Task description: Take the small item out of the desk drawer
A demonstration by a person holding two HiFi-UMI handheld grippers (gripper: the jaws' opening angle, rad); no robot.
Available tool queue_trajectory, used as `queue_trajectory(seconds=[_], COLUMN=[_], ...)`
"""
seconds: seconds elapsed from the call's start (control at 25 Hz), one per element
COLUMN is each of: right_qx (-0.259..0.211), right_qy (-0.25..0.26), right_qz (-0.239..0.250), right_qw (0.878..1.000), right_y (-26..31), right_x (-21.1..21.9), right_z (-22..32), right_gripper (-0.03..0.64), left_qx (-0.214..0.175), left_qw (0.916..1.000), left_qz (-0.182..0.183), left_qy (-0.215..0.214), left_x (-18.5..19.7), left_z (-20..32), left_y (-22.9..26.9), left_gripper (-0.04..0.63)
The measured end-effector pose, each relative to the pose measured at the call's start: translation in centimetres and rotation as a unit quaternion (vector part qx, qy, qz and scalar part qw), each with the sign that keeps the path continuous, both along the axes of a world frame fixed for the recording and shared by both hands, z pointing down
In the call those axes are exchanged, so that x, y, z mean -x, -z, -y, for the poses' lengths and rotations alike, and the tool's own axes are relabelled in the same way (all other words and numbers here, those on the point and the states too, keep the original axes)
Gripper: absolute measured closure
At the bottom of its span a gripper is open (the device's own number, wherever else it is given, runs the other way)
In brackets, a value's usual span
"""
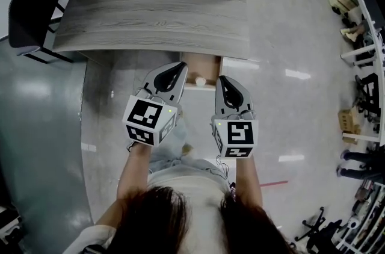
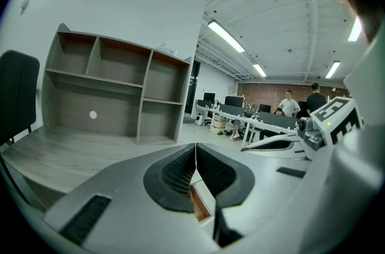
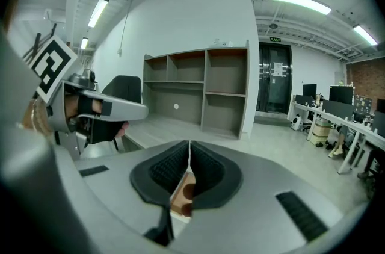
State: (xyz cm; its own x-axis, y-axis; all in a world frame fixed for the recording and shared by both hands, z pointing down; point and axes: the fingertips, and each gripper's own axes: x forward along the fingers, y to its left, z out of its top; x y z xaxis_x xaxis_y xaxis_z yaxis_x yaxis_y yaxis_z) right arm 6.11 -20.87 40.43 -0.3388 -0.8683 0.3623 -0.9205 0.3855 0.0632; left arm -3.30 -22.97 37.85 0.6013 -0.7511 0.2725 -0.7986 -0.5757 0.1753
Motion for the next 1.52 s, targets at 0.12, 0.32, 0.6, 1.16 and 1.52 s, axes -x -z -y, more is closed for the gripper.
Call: queue_trajectory(seconds=[0.12, 0.32, 0.6, 1.16, 1.52], right_qx=[0.009, 0.032, 0.064, 0.121, 0.153], right_qy=[-0.004, -0.003, -0.006, -0.013, -0.001], right_qz=[-0.006, -0.022, -0.03, -0.045, -0.062], right_qw=[1.0, 0.999, 0.998, 0.992, 0.986], right_y=[-1.1, -3.2, -6.8, -13.1, -16.6], right_x=[0.0, 0.1, 0.3, 0.4, 0.9], right_z=[1.1, 2.3, 3.4, 5.4, 6.5], right_gripper=[0.588, 0.588, 0.588, 0.588, 0.588], left_qx=[0.005, 0.014, 0.025, 0.045, 0.06], left_qw=[1.0, 0.9998, 0.9994, 0.9983, 0.9974], left_qz=[-0.001, -0.002, -0.002, 0.006, 0.007], left_qy=[-0.006, -0.013, -0.023, -0.038, -0.038], left_x=[0.1, 0.0, 0.0, 0.3, 0.8], left_z=[1.2, 2.9, 4.3, 6.6, 7.8], left_y=[-0.5, -1.3, -2.5, -5.4, -7.1], left_gripper=[0.577, 0.577, 0.577, 0.577, 0.577])
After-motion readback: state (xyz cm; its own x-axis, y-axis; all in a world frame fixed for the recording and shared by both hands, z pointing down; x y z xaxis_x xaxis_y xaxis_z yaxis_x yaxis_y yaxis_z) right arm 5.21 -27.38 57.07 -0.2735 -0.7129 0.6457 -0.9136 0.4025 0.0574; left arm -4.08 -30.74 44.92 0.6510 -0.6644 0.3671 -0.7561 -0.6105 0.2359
